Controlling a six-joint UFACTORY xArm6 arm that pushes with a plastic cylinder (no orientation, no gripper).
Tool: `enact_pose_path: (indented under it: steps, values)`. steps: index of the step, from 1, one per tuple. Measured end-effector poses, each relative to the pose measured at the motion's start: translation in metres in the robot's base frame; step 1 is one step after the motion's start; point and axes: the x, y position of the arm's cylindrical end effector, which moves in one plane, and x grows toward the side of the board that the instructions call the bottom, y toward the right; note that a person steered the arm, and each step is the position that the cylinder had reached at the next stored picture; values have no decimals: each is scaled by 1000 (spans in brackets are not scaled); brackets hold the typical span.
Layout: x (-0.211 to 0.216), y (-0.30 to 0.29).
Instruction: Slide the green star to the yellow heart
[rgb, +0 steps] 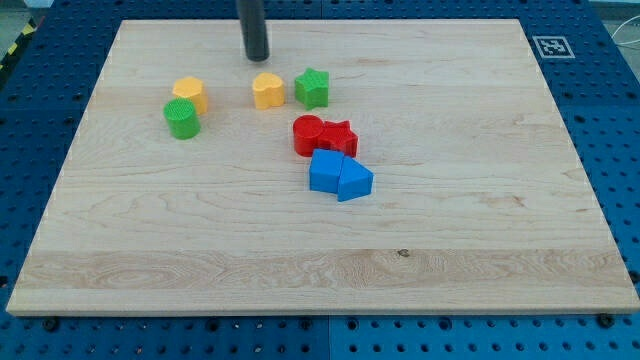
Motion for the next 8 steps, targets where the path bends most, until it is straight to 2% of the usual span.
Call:
enact_pose_path:
  steps: [1, 3, 4, 6, 8]
  values:
    - [-11, 36]
    - [-5, 101]
    - [1, 105]
    - [55, 105]
    - [61, 104]
